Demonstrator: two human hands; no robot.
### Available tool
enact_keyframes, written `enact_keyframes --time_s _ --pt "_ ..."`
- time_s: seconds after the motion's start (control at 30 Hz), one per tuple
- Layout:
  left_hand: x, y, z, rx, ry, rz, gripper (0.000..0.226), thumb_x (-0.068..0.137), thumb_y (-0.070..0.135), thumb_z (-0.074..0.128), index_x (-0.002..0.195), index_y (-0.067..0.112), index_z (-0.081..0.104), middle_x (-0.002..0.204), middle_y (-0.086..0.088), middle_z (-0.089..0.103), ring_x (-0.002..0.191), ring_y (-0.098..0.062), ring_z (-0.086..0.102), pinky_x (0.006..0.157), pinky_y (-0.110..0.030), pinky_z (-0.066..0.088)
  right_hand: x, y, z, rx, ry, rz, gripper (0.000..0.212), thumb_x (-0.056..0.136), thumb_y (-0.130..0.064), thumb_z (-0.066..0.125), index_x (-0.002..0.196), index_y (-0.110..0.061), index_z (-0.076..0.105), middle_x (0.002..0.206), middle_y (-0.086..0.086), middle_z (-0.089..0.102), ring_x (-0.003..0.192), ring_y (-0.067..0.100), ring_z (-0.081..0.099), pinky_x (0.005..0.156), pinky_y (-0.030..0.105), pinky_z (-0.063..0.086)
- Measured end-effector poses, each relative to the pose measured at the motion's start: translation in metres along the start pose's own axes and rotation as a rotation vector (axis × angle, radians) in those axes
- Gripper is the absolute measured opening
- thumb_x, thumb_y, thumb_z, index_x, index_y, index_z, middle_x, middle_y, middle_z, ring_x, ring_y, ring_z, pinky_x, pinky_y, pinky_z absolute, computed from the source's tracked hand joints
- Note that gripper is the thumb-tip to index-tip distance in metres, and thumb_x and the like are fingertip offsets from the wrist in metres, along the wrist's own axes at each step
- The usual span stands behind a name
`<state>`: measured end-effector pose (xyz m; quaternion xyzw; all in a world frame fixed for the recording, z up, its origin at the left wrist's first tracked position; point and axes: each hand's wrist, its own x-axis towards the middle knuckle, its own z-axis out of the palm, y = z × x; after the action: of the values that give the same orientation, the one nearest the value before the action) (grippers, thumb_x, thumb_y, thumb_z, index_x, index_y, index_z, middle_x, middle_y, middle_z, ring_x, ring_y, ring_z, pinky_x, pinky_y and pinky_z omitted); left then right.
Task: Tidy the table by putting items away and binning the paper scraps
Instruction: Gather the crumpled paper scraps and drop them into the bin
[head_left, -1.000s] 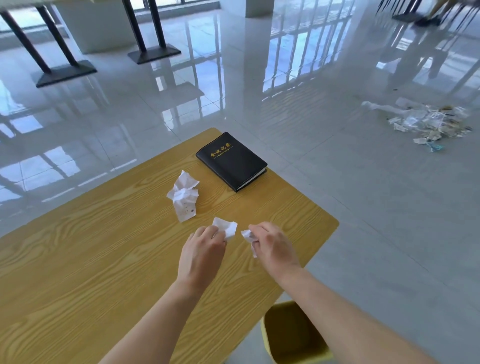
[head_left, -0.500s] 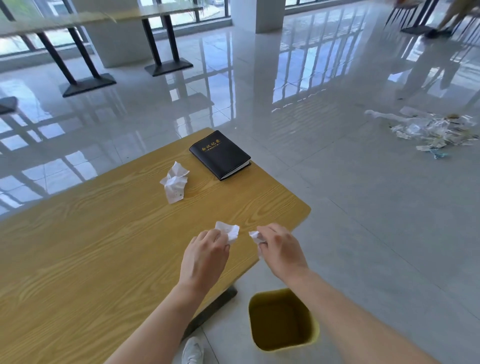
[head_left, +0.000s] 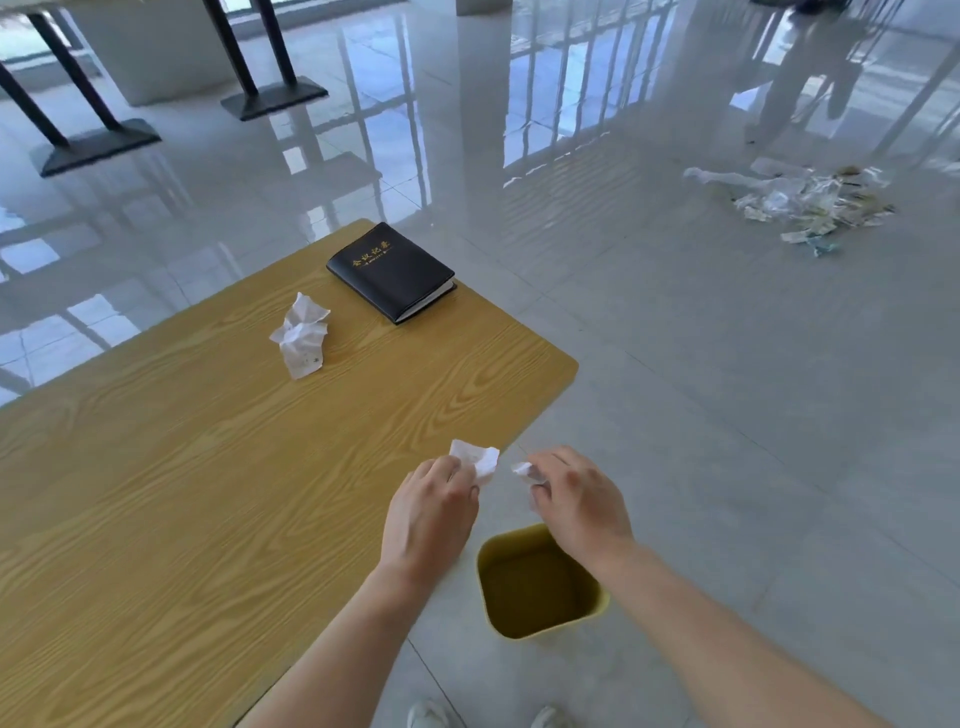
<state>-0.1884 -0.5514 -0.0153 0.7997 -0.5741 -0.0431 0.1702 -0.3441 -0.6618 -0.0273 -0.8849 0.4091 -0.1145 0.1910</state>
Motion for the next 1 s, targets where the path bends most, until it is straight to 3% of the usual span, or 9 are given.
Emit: enact_keyframes --time_s 0.13,0.3,0.4,0.6,0.7,1.0 --pt "-0.006 0.017 0.015 -0.069 -0.033 0.061 0.010 0.091 0.011 0.059 0.093 0.008 0.069 0.093 -0.005 0.067 0.082 -0.024 0.060 0.067 -0.038 0.052 -0.020 0.014 0.007 -0.014 -0.007 0.088 0.026 0.090 -0.018 0.063 0.116 -0.023 0.065 0.109 -0.003 0.064 0.088 0.018 0.063 0.065 0.022 0.045" --pt "-0.023 0.038 0.046 -0.110 -0.109 0.122 0.013 0.095 0.015 0.058 0.095 0.013 0.071 0.094 -0.002 0.069 0.079 -0.018 0.063 0.069 -0.033 0.056 -0.043 0.048 0.023 0.003 -0.022 0.195 0.027 0.090 -0.017 0.060 0.115 -0.022 0.066 0.112 -0.002 0.064 0.092 0.023 0.064 0.067 0.028 0.046" --pt "-0.031 0.044 0.078 -0.076 -0.141 0.152 0.007 0.089 0.016 0.069 0.093 0.014 0.073 0.090 -0.003 0.071 0.076 -0.019 0.066 0.067 -0.033 0.058 -0.052 0.077 0.043 0.016 -0.057 0.243 0.028 0.088 -0.016 0.059 0.114 -0.022 0.066 0.109 -0.003 0.063 0.091 0.025 0.064 0.065 0.030 0.046" --pt "-0.038 0.036 0.156 0.015 -0.244 0.041 0.020 0.097 0.015 0.054 0.108 0.013 0.070 0.106 -0.005 0.070 0.090 -0.024 0.064 0.077 -0.037 0.056 -0.067 0.132 0.088 0.018 -0.200 0.233 0.034 0.092 -0.018 0.057 0.126 -0.021 0.061 0.121 0.000 0.061 0.098 0.027 0.063 0.074 0.034 0.050" --pt "-0.042 0.030 0.190 0.089 -0.310 0.063 0.027 0.101 0.018 0.044 0.118 0.016 0.064 0.114 0.000 0.065 0.098 -0.018 0.060 0.086 -0.031 0.053 -0.068 0.154 0.108 0.020 -0.234 0.225 0.036 0.093 -0.018 0.056 0.129 -0.020 0.060 0.124 0.000 0.060 0.099 0.026 0.063 0.075 0.034 0.051" --pt "-0.044 0.014 0.263 0.154 -0.476 0.020 0.021 0.096 0.019 0.056 0.112 0.017 0.069 0.102 0.002 0.067 0.086 -0.015 0.058 0.075 -0.029 0.056 -0.060 0.196 0.170 0.045 -0.284 0.278 0.034 0.091 -0.017 0.055 0.125 -0.020 0.060 0.117 0.001 0.061 0.094 0.026 0.062 0.070 0.032 0.047"
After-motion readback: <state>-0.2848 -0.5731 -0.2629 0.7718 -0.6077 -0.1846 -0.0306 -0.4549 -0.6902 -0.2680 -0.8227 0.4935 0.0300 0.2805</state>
